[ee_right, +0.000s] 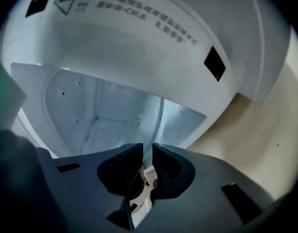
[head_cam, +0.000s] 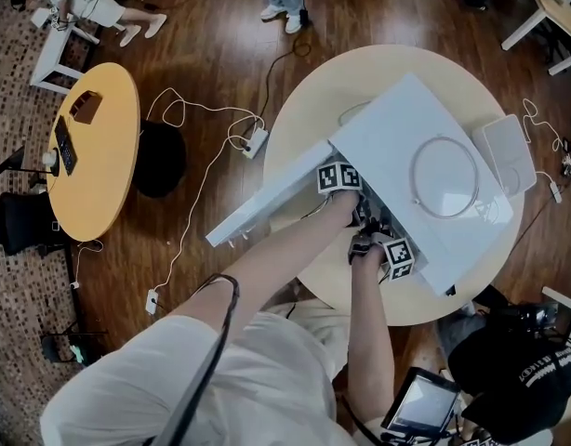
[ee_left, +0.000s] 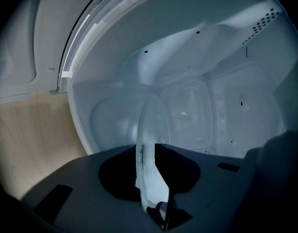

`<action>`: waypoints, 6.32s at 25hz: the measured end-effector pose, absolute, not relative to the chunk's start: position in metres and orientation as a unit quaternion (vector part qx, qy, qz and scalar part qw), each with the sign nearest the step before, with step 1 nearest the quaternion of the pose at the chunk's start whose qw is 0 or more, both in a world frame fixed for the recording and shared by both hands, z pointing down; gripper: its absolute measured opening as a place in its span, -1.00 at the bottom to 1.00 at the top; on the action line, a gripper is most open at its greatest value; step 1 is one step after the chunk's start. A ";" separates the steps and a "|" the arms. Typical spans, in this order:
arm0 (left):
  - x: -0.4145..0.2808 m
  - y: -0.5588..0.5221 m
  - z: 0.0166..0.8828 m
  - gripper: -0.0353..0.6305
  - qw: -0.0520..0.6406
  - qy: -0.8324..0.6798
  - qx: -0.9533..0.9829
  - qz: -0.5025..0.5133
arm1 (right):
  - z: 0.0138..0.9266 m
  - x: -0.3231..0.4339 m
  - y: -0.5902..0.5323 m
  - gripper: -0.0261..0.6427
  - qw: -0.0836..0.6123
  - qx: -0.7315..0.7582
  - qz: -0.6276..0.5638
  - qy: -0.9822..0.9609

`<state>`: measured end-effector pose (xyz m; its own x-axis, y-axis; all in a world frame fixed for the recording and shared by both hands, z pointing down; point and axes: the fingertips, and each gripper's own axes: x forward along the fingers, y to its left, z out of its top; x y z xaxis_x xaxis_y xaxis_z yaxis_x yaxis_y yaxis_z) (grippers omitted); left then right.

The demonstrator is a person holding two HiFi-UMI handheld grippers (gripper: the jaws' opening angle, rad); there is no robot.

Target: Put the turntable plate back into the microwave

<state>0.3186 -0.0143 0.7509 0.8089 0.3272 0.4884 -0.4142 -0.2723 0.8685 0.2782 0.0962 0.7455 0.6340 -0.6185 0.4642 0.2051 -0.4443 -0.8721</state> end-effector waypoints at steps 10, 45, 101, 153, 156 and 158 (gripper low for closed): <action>0.303 -0.020 0.750 -0.65 0.575 -0.012 0.753 0.320 | 0.743 0.281 0.096 -0.84 0.598 -0.704 -0.370 0.098; 0.258 0.012 0.744 -0.73 0.643 0.039 0.698 0.315 | 0.746 0.278 0.125 -0.87 0.638 -0.696 -0.328 0.034; 0.201 0.013 0.705 -0.70 0.549 0.154 0.744 0.348 | 0.742 0.299 0.068 -0.82 0.661 -0.647 -0.359 0.125; 0.256 0.003 0.738 -0.85 0.576 0.052 0.752 0.316 | 0.754 0.278 0.069 -0.77 0.627 -0.641 -0.441 0.047; 0.257 0.001 0.739 -0.87 0.580 0.045 0.751 0.313 | 0.751 0.275 0.064 -0.77 0.627 -0.636 -0.447 0.057; 0.257 0.001 0.740 -0.87 0.582 0.045 0.749 0.313 | 0.752 0.274 0.065 -0.77 0.624 -0.636 -0.449 0.062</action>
